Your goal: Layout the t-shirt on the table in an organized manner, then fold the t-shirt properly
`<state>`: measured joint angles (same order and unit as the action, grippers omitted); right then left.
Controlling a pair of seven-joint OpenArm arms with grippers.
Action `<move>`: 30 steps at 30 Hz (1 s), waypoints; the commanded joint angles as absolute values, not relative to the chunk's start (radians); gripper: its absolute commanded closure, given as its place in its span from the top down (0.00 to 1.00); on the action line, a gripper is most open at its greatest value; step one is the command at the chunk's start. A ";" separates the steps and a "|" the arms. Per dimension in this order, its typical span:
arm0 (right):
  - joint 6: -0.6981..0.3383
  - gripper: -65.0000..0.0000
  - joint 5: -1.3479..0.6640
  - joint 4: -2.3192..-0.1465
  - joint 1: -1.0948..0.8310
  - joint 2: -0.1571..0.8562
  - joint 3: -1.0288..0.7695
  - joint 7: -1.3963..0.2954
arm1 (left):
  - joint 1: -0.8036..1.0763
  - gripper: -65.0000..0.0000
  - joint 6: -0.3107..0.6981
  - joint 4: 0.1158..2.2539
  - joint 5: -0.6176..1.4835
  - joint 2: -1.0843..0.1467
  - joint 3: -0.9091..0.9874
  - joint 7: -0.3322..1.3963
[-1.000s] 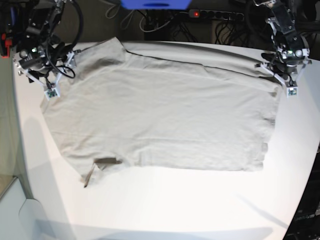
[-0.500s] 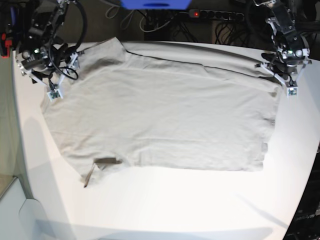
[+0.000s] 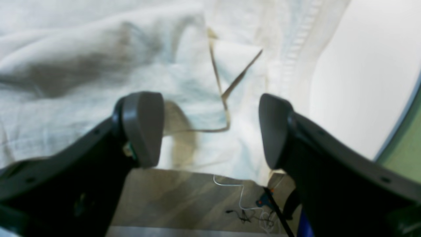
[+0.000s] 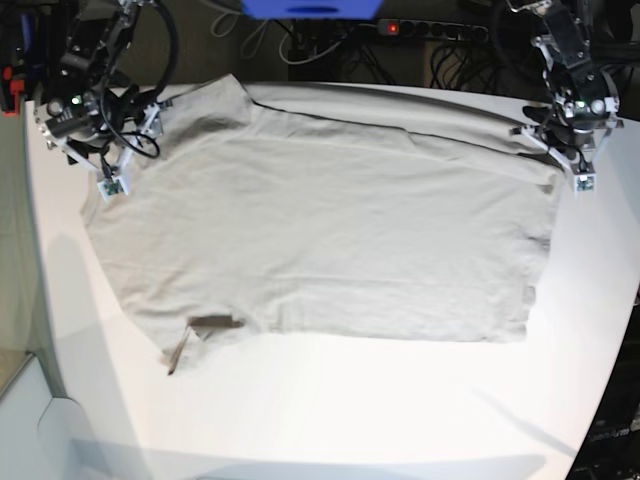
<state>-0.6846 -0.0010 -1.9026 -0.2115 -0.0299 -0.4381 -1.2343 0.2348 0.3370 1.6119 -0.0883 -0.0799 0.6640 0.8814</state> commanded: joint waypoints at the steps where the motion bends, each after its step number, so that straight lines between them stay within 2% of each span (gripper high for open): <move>1: -0.698 0.70 -0.005 -1.916 -0.205 -0.022 -0.441 -1.227 | 0.240 0.01 0.328 1.613 -0.101 -0.081 0.667 0.911; 5: -0.698 0.69 -0.005 -1.860 -0.196 -0.022 -0.441 -1.225 | 0.237 0.01 0.328 1.613 -0.101 -0.081 0.667 0.911; 8: -0.698 0.64 -0.005 -1.804 -0.193 -0.022 -0.441 -1.222 | 0.236 0.01 0.328 1.613 -0.101 -0.081 0.667 0.911; 19: -0.698 0.13 -0.005 -1.802 -0.162 -0.021 -0.440 -1.225 | 0.234 0.01 0.326 1.613 -0.101 -0.081 0.665 0.912; 22: -0.698 0.04 -0.005 -1.804 -0.156 -0.021 -0.440 -1.227 | 0.236 0.01 0.326 1.613 -0.101 -0.081 0.665 0.912; 24: -0.698 0.00 -0.005 -1.804 -0.157 -0.019 -0.440 -1.227 | 0.237 0.01 0.326 1.613 -0.101 -0.081 0.665 0.911; 30: -0.698 0.00 -0.005 -1.805 -0.157 -0.016 -0.441 -1.227 | 0.239 0.01 0.326 1.613 -0.101 -0.081 0.665 0.911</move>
